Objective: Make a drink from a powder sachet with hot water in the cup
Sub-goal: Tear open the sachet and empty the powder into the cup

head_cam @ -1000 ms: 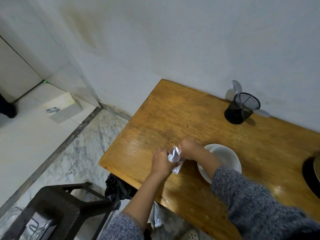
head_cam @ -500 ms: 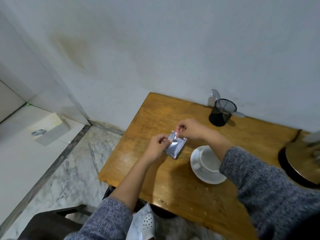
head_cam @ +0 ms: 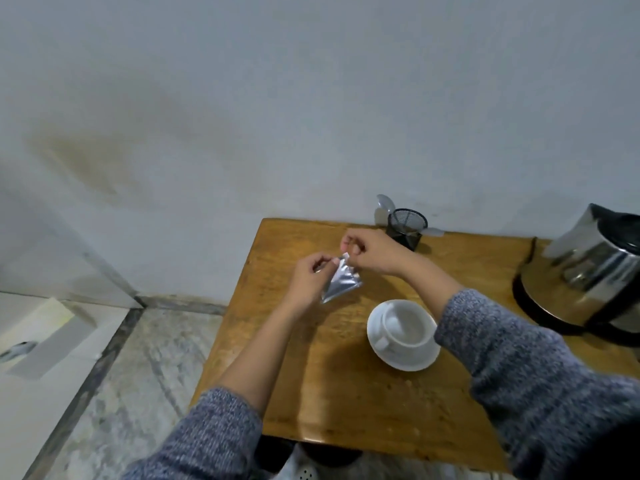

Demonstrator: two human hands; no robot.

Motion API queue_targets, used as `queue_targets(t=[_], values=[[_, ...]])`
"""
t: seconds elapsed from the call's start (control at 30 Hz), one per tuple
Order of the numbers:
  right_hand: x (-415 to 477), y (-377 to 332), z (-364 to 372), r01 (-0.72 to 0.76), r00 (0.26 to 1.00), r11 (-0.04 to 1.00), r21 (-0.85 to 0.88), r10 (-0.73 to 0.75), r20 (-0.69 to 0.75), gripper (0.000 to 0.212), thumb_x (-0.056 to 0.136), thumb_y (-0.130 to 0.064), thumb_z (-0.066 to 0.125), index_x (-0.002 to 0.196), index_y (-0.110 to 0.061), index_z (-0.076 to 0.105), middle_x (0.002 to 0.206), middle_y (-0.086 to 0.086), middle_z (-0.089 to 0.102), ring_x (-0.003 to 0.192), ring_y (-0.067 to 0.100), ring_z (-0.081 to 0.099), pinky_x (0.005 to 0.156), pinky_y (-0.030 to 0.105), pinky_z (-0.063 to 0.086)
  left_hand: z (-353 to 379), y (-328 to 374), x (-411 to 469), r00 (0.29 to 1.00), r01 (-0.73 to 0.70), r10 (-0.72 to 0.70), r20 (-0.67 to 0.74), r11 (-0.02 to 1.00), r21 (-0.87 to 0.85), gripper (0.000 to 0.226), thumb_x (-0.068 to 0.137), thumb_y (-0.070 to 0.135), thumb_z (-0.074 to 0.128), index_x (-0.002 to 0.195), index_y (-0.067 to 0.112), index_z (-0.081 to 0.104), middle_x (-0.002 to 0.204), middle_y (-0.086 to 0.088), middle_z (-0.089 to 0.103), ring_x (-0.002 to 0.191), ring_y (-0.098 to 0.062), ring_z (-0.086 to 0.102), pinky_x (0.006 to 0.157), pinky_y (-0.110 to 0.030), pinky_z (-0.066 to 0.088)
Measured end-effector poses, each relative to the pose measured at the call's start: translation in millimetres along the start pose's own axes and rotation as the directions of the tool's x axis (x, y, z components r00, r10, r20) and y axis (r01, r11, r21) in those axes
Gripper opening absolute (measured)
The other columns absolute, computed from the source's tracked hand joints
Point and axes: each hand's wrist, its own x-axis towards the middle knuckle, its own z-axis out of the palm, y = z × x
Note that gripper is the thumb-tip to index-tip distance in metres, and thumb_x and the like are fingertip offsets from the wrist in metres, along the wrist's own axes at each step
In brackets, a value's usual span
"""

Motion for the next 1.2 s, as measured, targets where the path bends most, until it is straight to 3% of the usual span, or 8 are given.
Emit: queue_targets(t=[0.27, 0.33, 0.47, 0.63, 0.83, 0.93, 1.03, 1.2], values=[[-11.6, 7.6, -5.1, -0.018, 0.991, 0.999, 0.043, 0.024, -0.132, 0.010, 0.079, -0.004, 0.065, 0.077, -0.014, 0.062, 0.064, -0.007, 0.052, 0.061, 0.007, 0.046, 0.061, 0.017, 0.041, 19.0, 1.0, 16.3, 0.996, -0.058, 0.054, 0.067, 0.996, 0.062, 0.017, 0.091, 0.016, 0.053, 0.093, 0.010, 0.068, 0.082, 0.001, 0.064, 0.069, 0.006, 0.055, 0.062, -0.005, 0.039], [-11.3, 11.2, -6.0, -0.047, 0.986, 0.998, 0.051, 0.055, -0.160, 0.009, 0.078, -0.003, 0.065, 0.077, -0.013, 0.064, 0.061, -0.007, 0.052, 0.058, 0.005, 0.046, 0.061, 0.015, 0.040, 24.1, 0.6, 21.5, 0.995, -0.079, 0.072, 0.074, 0.992, 0.102, 0.018, 0.091, 0.018, 0.053, 0.092, 0.011, 0.069, 0.084, -0.001, 0.063, 0.075, 0.000, 0.056, 0.069, -0.011, 0.042], [-12.6, 15.9, -6.2, -0.075, 0.974, 0.995, 0.065, 0.087, -0.209, 0.013, 0.075, 0.003, 0.058, 0.076, -0.004, 0.068, 0.062, -0.001, 0.057, 0.053, 0.003, 0.046, 0.055, 0.007, 0.040, 28.5, -2.9, 32.2, 0.999, -0.048, 0.047, 0.009, 0.972, 0.231, 0.016, 0.079, 0.036, 0.052, 0.067, 0.034, 0.062, 0.080, 0.010, 0.061, 0.097, -0.030, 0.058, 0.097, -0.052, 0.041], [-12.6, 19.5, -4.5, -0.037, 0.955, 0.999, -0.005, 0.033, -0.295, 0.019, 0.075, 0.002, 0.054, 0.074, -0.009, 0.069, 0.064, -0.004, 0.057, 0.053, 0.005, 0.045, 0.057, 0.022, 0.042, 31.7, 3.0, 40.1, 1.000, 0.014, -0.017, 0.013, 0.969, 0.247, 0.026, 0.080, 0.030, 0.054, 0.055, 0.037, 0.059, 0.074, 0.018, 0.059, 0.105, -0.033, 0.056, 0.101, -0.056, 0.034], [-9.9, 23.6, -2.1, 0.039, 0.943, 0.987, -0.158, -0.089, -0.321, 0.011, 0.079, -0.006, 0.062, 0.079, -0.013, 0.071, 0.084, 0.007, 0.065, 0.076, 0.018, 0.054, 0.073, 0.040, 0.051, 33.5, 5.3, 45.8, 0.994, 0.107, -0.108, 0.011, 0.991, 0.076, 0.025, 0.081, 0.025, 0.054, 0.057, 0.030, 0.062, 0.068, 0.010, 0.060, 0.082, -0.025, 0.053, 0.083, -0.040, 0.036], [-9.1, 24.6, -4.3, 0.079, 0.954, 0.988, -0.133, -0.113, -0.277, 0.009, 0.081, -0.008, 0.064, 0.085, -0.012, 0.072, 0.089, 0.009, 0.065, 0.084, 0.022, 0.057, 0.078, 0.037, 0.049, 30.8, 1.7, 46.8, 0.993, 0.121, -0.121, -0.007, 0.989, 0.080, 0.025, 0.083, 0.030, 0.052, 0.061, 0.033, 0.062, 0.072, 0.009, 0.063, 0.083, -0.022, 0.056, 0.088, -0.048, 0.043], [-9.5, 20.1, -4.8, 0.129, 0.969, 0.986, -0.102, -0.147, -0.199, 0.009, 0.082, -0.007, 0.065, 0.085, -0.010, 0.072, 0.087, 0.003, 0.060, 0.085, 0.020, 0.055, 0.073, 0.021, 0.041, 26.4, 1.2, 46.7, 0.985, 0.161, -0.159, -0.060, 0.986, 0.034, 0.028, 0.086, 0.026, 0.051, 0.060, 0.029, 0.059, 0.068, 0.007, 0.060, 0.075, -0.022, 0.054, 0.074, -0.041, 0.044], [-8.4, 6.1, 5.0, 0.202, 0.979, 0.972, -0.123, -0.205, -0.017, 0.008, 0.082, -0.006, 0.066, 0.083, -0.008, 0.073, 0.080, -0.004, 0.055, 0.081, 0.024, 0.056, 0.076, 0.034, 0.044, 3.4, -9.0, 53.9, 0.975, 0.173, -0.179, -0.132, 0.983, -0.060, 0.034, 0.088, 0.022, 0.044, 0.055, 0.020, 0.051, 0.055, -0.007, 0.058, 0.052, -0.025, 0.050, 0.053, -0.029, 0.037]])
